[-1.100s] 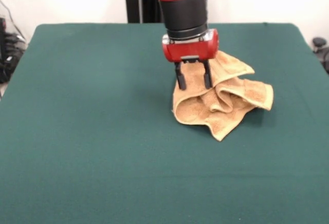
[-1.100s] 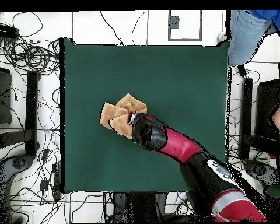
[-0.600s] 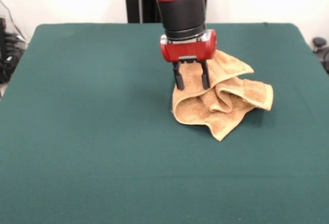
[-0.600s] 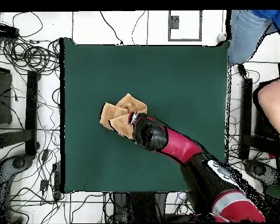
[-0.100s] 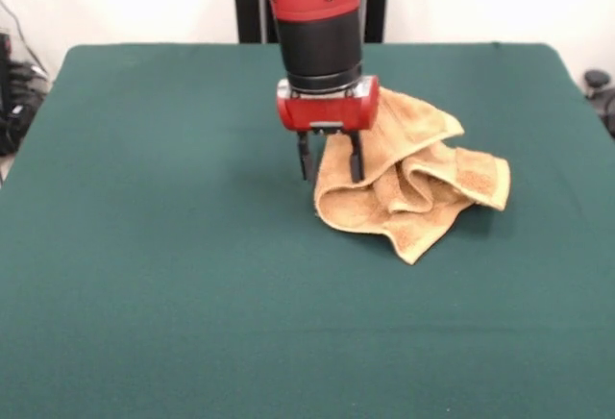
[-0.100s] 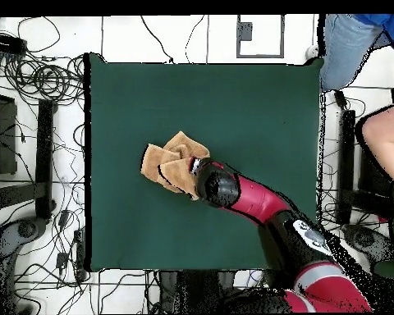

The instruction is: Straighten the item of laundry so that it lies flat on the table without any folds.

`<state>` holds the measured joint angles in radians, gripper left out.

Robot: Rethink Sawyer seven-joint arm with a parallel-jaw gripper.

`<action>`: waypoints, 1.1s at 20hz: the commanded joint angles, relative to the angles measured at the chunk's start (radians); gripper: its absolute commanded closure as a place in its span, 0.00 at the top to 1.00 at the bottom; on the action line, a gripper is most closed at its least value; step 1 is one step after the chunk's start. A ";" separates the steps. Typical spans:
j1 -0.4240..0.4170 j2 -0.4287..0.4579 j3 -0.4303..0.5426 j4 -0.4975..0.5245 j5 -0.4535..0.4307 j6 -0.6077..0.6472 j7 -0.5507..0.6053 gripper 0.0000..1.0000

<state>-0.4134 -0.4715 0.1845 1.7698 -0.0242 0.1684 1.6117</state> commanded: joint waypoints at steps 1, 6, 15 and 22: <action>0.050 0.085 -0.002 -0.175 -0.138 0.197 -0.135 1.00; 0.045 0.102 0.024 -0.216 -0.251 0.223 -0.159 1.00; 0.080 0.116 -0.013 -0.220 -0.299 0.214 0.036 1.00; 0.127 0.129 -0.063 -0.245 -0.320 0.239 0.037 1.00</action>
<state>-0.3523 -0.4154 0.1348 1.5827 -0.2873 0.3038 1.6117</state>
